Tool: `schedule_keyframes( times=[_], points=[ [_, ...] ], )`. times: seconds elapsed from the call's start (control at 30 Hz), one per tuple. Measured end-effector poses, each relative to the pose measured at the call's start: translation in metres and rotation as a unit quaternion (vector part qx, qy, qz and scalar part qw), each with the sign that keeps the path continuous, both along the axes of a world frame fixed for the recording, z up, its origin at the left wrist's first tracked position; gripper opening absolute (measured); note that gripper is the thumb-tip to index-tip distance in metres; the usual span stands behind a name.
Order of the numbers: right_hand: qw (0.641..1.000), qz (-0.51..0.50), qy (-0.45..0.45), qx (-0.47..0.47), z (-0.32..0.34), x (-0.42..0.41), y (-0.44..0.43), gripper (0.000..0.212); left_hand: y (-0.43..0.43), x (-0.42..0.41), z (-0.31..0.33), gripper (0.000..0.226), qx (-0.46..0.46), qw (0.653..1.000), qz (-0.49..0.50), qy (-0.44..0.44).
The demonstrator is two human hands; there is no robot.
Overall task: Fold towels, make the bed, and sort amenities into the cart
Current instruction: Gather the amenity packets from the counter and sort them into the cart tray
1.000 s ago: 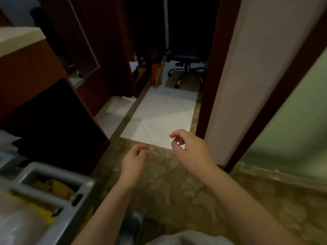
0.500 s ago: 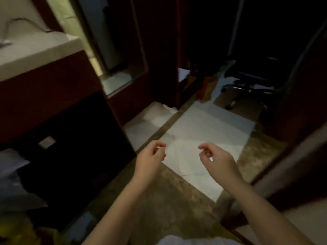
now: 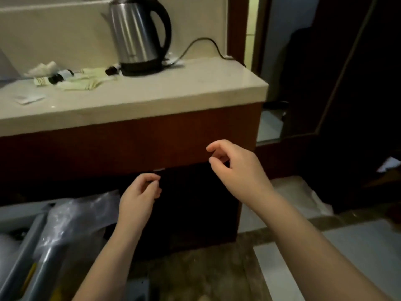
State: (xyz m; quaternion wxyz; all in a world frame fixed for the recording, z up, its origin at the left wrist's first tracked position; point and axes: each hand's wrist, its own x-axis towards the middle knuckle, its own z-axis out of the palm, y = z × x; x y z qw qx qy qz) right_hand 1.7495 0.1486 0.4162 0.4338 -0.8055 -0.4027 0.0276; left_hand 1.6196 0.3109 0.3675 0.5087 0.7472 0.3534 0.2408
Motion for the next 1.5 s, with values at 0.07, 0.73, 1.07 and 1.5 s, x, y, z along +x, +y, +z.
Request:
schedule_keyframes(
  times=[0.07, 0.73, 1.07, 1.5],
  points=[
    [1.0, -0.012, -0.008, 0.026, 0.011, 0.043, 0.027, 0.021, 0.021, 0.049, 0.036, 0.017, 0.053, 0.997, -0.015, -0.047],
    [0.925, 0.317, -0.175, -0.113, 0.149, 0.246, 0.261, 0.031, 0.163, 0.185, 0.164, 0.014, 0.288, 0.949, 0.109, 0.064],
    [0.83, 0.378, -0.359, -0.199, 0.13, 0.17, 0.404, 0.064, 0.291, 0.09, 0.154, 0.051, 0.307, 0.895, 0.151, 0.286],
    [0.84, 0.305, -0.286, -0.345, 0.103, 0.144, 0.538, 0.1, 0.43, 0.084, 0.127, 0.105, 0.337, 0.824, -0.012, 0.455]
  ],
)
